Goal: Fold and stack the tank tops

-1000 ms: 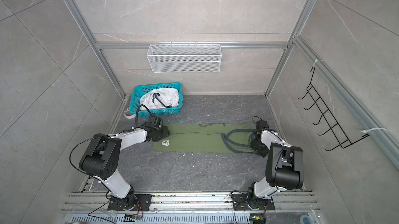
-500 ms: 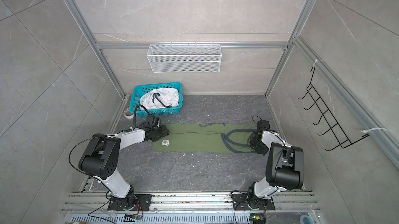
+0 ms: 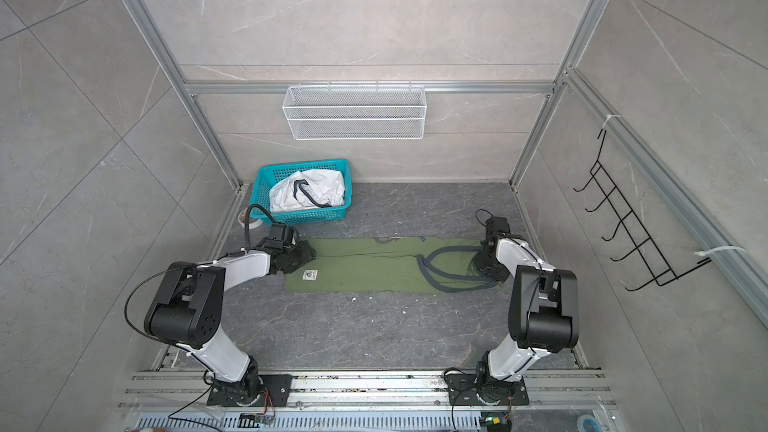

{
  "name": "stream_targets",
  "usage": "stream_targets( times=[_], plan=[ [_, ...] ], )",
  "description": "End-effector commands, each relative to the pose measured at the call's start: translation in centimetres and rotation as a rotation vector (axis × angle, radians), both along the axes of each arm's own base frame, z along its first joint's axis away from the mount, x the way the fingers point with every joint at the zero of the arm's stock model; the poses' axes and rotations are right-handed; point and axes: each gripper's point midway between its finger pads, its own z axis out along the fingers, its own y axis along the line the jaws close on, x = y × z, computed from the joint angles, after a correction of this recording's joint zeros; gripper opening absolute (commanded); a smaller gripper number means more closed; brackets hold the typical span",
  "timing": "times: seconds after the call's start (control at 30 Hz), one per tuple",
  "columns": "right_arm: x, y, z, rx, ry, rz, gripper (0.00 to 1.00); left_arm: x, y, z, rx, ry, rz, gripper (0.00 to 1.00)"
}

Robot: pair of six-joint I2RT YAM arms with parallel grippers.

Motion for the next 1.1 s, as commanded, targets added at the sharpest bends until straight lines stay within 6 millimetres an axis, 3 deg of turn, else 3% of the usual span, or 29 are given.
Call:
stream_targets(
  times=[0.0,0.2,0.3,0.47,0.77,0.93,1.07],
  plan=[
    [-0.3,0.6,0.7,0.019,0.000,0.030,0.37,-3.6,2.8,-3.2,0.067,0.153,0.076,0.62],
    [-2.5,0.9,3.9,-0.003,-0.044,0.058,0.43,-3.6,2.8,-3.3,0.065,0.158,0.076,0.62],
    [-4.1,1.1,4.2,-0.001,-0.026,0.053,0.44,-3.5,2.8,-3.3,0.066,0.156,0.077,0.62],
    [-6.1,1.2,2.2,-0.003,0.018,0.012,0.40,-3.5,2.9,-3.1,0.068,0.153,0.079,0.62],
    [-4.5,1.1,-0.1,0.014,0.046,0.007,0.40,-3.7,2.9,-3.2,0.065,0.157,0.075,0.62],
    [-4.3,0.6,0.1,-0.018,0.045,0.008,0.27,-3.7,2.8,-3.3,0.065,0.157,0.074,0.62],
    [-4.4,0.0,1.7,-0.060,0.032,0.015,0.06,-3.6,2.8,-3.4,0.062,0.159,0.071,0.62]
  ],
)
